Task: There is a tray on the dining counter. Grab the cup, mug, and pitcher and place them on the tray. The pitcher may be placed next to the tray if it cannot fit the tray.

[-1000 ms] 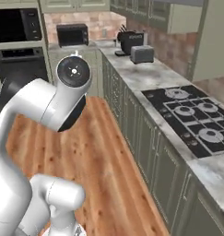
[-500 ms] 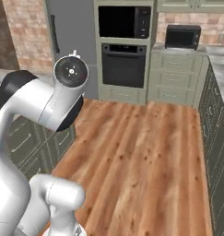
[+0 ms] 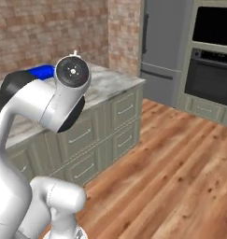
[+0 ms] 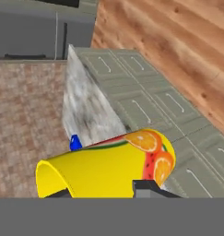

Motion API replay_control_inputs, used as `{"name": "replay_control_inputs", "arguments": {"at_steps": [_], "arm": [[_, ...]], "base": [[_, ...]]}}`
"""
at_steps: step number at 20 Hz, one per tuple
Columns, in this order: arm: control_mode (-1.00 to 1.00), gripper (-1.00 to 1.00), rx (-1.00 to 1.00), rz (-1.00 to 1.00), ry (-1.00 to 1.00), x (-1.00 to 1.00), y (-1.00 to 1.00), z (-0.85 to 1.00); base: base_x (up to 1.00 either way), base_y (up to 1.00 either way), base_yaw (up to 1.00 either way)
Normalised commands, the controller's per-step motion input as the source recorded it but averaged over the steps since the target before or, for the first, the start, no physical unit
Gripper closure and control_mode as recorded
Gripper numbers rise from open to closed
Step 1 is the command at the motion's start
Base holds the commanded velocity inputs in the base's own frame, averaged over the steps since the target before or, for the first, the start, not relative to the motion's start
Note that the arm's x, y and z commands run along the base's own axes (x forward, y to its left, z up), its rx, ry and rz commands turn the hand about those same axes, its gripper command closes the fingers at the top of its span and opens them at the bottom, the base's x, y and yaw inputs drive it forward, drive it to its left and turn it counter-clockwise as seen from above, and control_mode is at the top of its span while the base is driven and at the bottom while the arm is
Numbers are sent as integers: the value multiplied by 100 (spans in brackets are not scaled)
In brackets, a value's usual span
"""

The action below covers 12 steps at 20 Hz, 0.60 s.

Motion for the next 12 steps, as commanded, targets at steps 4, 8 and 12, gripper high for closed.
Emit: {"name": "replay_control_inputs", "arguments": {"at_steps": [4,8,12], "arm": [[100,100,0,0,0,0,0,0],[100,100,0,0,0,0,0,0],[100,100,0,0,0,0,0,0]], "base": [[57,-74,26],[81,-96,10],[85,-100,8]]}}
